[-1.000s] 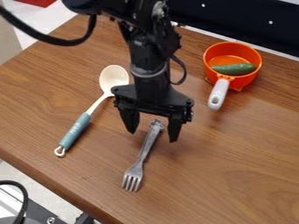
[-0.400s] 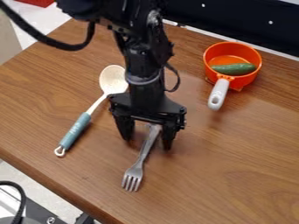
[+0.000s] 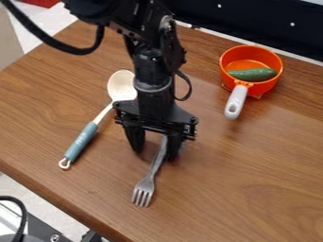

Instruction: Put the fork to the orange pot

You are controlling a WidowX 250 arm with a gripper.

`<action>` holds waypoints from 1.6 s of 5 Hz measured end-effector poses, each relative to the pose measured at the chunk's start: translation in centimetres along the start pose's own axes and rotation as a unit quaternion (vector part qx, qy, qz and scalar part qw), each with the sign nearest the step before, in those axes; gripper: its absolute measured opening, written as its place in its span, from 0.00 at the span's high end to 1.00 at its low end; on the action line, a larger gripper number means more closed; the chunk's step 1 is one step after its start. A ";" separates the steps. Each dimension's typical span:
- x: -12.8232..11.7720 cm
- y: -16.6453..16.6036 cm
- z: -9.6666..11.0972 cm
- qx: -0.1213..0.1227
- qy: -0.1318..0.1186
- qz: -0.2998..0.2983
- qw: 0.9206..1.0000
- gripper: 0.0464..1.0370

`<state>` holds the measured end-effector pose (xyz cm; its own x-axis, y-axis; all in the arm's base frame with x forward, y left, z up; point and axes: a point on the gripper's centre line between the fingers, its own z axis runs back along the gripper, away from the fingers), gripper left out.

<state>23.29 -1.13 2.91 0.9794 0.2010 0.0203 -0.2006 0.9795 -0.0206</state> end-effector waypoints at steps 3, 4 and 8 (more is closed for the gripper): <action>0.2 0.1 -0.1 0.000 -0.016 -0.016 1.000 0.88; 0.3 0.2 0.4 0.016 -0.005 -0.035 0.999 0.88; 10.8 -3.1 8.9 -0.021 -0.091 0.162 0.982 0.88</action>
<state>34.25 -1.83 12.10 0.8425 0.5059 0.1849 -0.4967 0.8625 -0.0966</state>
